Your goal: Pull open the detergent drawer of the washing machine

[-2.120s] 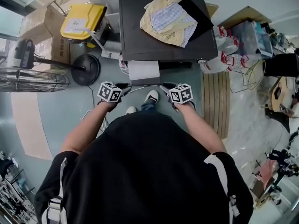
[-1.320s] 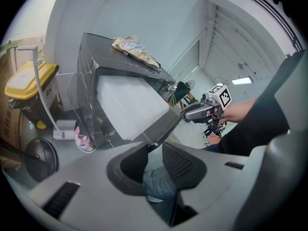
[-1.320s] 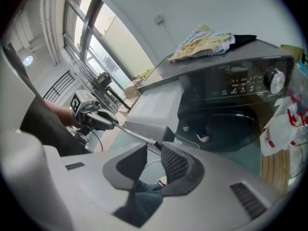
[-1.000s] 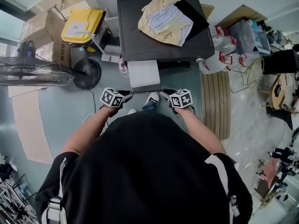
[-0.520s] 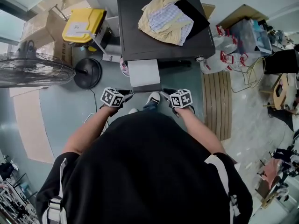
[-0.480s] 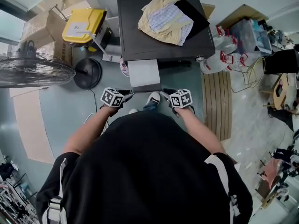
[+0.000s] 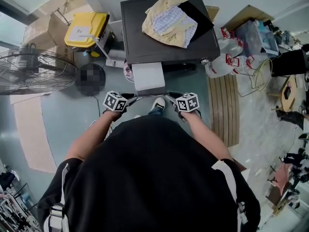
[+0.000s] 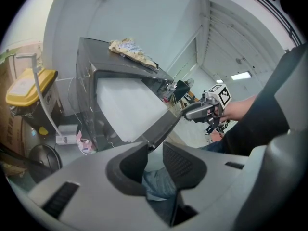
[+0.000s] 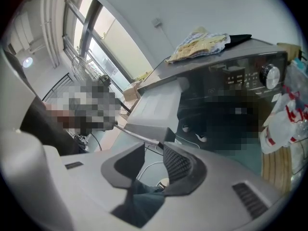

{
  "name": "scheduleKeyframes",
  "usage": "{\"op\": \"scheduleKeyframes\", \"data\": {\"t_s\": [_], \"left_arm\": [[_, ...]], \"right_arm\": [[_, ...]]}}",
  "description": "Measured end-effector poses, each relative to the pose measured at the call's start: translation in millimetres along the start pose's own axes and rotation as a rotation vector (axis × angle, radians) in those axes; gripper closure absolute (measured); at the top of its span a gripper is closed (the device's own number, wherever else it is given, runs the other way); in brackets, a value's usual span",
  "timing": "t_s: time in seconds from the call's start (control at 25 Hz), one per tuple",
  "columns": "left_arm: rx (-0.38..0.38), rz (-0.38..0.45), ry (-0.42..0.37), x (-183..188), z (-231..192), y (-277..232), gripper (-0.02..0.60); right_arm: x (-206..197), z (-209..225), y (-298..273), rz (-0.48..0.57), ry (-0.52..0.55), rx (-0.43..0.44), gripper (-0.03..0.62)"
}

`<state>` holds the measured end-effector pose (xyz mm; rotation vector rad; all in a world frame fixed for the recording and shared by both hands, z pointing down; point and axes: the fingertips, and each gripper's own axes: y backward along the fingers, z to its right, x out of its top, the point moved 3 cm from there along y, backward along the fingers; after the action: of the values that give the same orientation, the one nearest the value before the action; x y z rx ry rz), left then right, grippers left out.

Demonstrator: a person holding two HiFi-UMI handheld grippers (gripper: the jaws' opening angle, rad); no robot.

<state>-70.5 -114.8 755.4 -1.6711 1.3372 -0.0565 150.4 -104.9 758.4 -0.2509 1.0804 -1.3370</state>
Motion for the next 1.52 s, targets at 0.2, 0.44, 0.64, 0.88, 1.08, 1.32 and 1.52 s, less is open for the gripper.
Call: {"op": "scheduleKeyframes", "data": {"t_s": [0.2,0.44,0.64,0.88,1.08,1.32,1.52], "left_arm": [[-0.001,0.037,-0.016,11,2,13,0.479],[0.0,0.112,-0.043,34,3,33,0.479],[0.0,0.174,-0.076,54,3,55,0.48],[-0.014,0.269,-0.096,80,14,84,0.482],[-0.013,0.31,-0.14,94,25,104,0.483],[-0.01,0.339,-0.16,94,24,124,0.486],[-0.009,0.343,-0.168,87,17,134,0.486]], "right_arm": [[9,1,16,0.047,-0.004,-0.034,0.473],[30,-1,41,0.14,-0.004,-0.073,0.474],[52,-6,67,0.226,0.006,-0.124,0.476],[69,-19,91,0.306,0.024,-0.159,0.479],[69,-32,103,0.338,0.03,-0.178,0.48],[69,-51,112,0.394,0.025,-0.195,0.482],[66,-62,120,0.44,0.011,-0.22,0.484]]}}
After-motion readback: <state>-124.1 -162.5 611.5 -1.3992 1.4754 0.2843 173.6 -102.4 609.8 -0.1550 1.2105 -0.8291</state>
